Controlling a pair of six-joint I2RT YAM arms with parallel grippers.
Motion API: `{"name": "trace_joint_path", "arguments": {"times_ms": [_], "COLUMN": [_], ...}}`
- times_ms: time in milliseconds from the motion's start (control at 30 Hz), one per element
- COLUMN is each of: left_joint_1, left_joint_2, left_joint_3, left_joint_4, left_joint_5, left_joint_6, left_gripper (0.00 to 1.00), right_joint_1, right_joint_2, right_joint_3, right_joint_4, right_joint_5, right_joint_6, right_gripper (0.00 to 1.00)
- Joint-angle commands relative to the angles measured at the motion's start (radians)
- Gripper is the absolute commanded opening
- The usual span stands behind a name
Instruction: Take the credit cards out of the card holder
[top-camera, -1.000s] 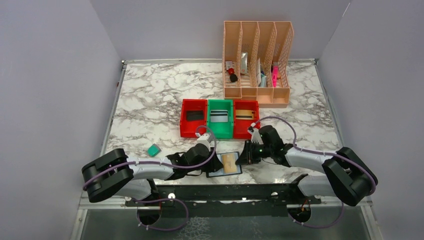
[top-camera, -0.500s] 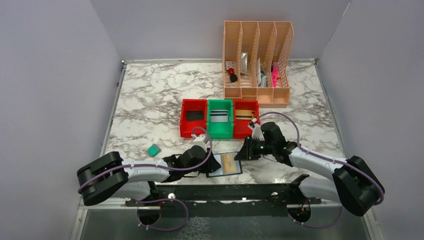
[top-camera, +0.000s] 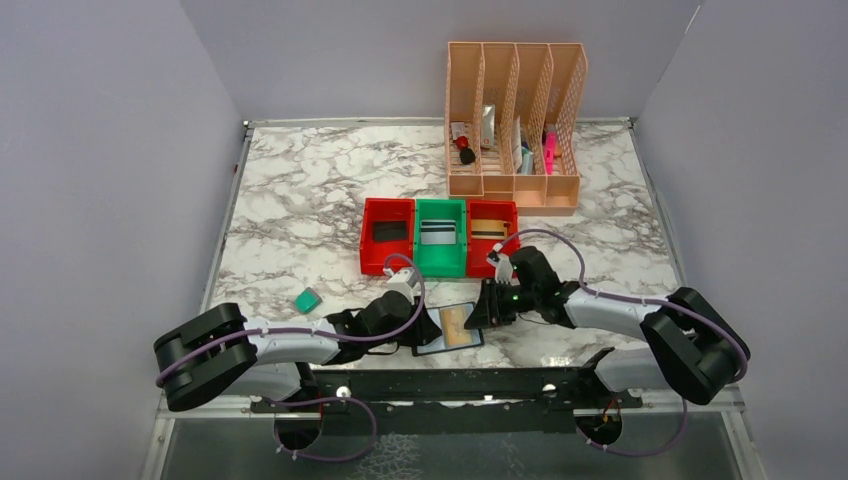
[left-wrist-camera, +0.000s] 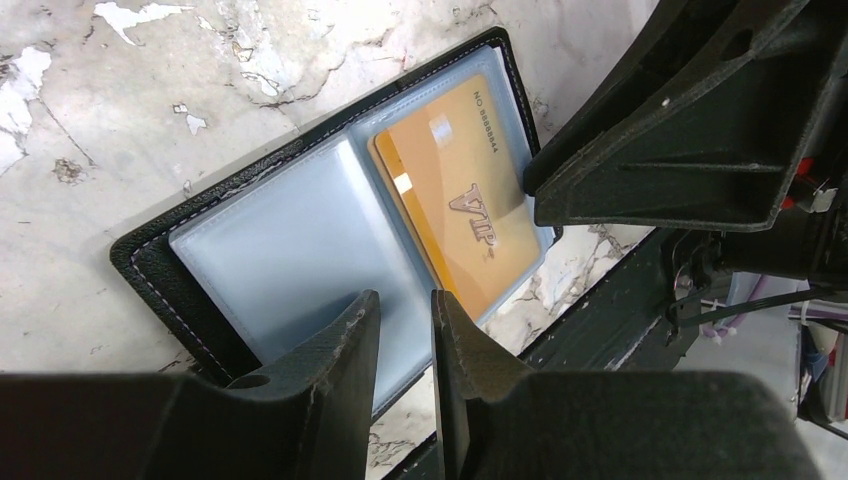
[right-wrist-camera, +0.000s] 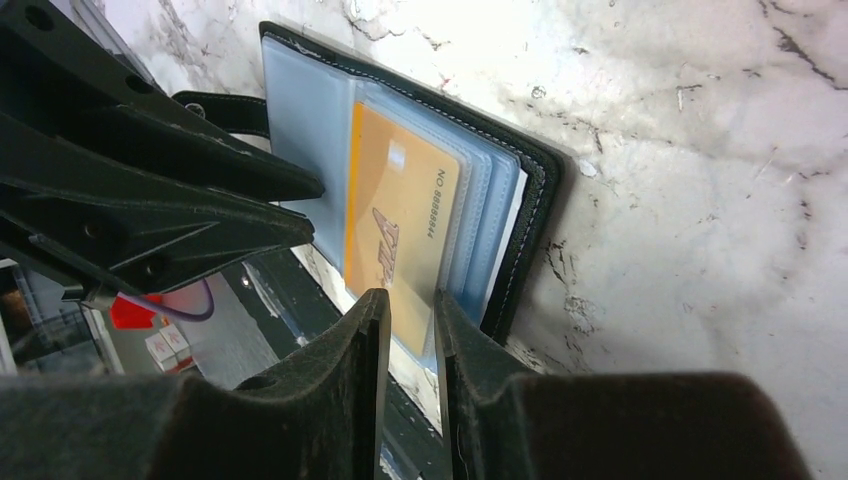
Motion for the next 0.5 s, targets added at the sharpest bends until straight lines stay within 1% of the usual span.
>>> {"name": "trace_joint_path", "arguments": {"times_ms": [0,267,367,467], "left_joint_1": [-0.004,-0.005,-0.004,-0.004], "left_joint_2": [0.005,0.026,0.027,0.017], "left_joint_3": [0.023,0.039,0.041,0.034], "left_joint_4": [0.008,0.014,0.014,0.015], "left_joint_5": [0.0,0.0,-0.002,-0.007], "left_joint_6": [0.018,0.012,0.011,0.01], "left_gripper": [0.29,0.29,0.29,0.29], "right_joint_1": [0.008,0.014,0.015,0.016], "right_joint_2": [0.027,0.048,0.024,-0.032], "right_joint_3": [0.016,0.009,0.02,0.047], "right_joint_4": [0.026,0.044,-0.012,-0.092], "right_joint_5": [0.017,-0.004,0.042,0.118], "right_joint_6": [-0.004,0.002,0.0,-0.019], "right_gripper": [0.29,0.25,0.25,0.28]}}
